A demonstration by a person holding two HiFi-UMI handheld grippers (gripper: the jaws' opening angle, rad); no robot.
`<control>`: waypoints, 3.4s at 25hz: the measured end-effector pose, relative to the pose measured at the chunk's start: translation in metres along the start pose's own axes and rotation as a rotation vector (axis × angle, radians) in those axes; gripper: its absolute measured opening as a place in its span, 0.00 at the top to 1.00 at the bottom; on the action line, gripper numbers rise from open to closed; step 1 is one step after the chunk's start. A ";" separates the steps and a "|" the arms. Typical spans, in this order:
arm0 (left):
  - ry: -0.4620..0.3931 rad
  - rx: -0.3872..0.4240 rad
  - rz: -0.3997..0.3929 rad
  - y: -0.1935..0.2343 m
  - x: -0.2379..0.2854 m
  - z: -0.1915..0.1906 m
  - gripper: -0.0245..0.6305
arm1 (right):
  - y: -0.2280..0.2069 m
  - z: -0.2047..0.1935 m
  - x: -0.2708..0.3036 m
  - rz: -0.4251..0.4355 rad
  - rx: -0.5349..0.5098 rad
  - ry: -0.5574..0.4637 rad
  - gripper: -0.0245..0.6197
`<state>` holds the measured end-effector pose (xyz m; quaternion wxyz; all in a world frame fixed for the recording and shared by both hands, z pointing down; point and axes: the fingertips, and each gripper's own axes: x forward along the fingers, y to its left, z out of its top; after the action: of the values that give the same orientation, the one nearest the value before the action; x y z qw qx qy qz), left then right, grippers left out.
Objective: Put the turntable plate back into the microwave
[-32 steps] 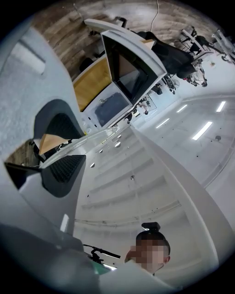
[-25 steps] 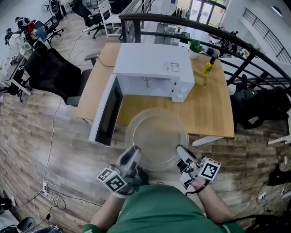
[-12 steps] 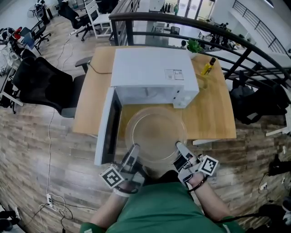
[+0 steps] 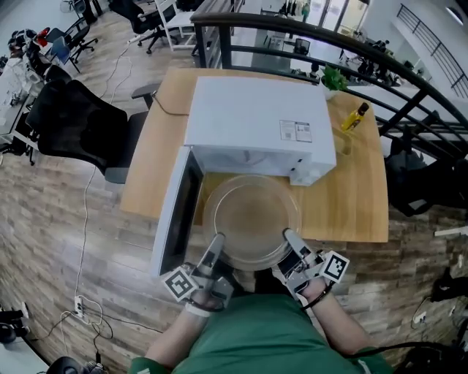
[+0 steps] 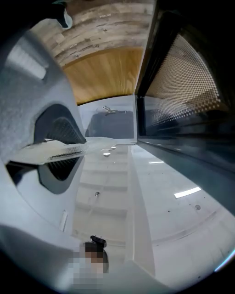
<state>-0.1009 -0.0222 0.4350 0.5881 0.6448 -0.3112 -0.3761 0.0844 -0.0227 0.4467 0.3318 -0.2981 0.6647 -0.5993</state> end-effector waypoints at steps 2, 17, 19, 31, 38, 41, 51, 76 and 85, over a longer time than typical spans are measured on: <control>-0.035 -0.022 0.004 0.004 0.011 0.004 0.89 | -0.006 0.011 0.011 0.000 0.011 0.023 0.89; -0.167 0.041 0.055 0.058 0.100 0.021 0.89 | -0.068 0.100 0.074 -0.027 0.022 0.193 0.88; -0.188 0.040 0.048 0.063 0.103 0.028 0.89 | -0.072 0.102 0.084 -0.022 0.022 0.207 0.89; -0.206 0.006 0.040 0.113 0.120 0.062 0.89 | -0.113 0.109 0.120 -0.055 0.002 0.177 0.88; -0.185 -0.047 0.053 0.143 0.126 0.073 0.89 | -0.141 0.108 0.126 -0.098 -0.002 0.138 0.89; -0.179 -0.051 0.056 0.151 0.131 0.077 0.89 | -0.153 0.109 0.129 -0.110 0.003 0.115 0.89; -0.143 -0.042 0.071 0.174 0.141 0.087 0.89 | -0.182 0.111 0.135 -0.143 -0.002 0.096 0.88; -0.275 -0.132 0.137 0.200 0.164 0.111 0.89 | -0.174 0.023 0.142 -0.174 0.014 0.240 0.70; -0.274 -0.130 0.139 0.200 0.172 0.113 0.89 | -0.188 0.014 0.157 -0.209 0.068 0.230 0.85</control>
<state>-0.0990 -0.2494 0.6100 0.6051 0.5251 -0.4074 -0.4384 0.0010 -0.1751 0.6195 0.1990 -0.2836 0.6429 -0.6831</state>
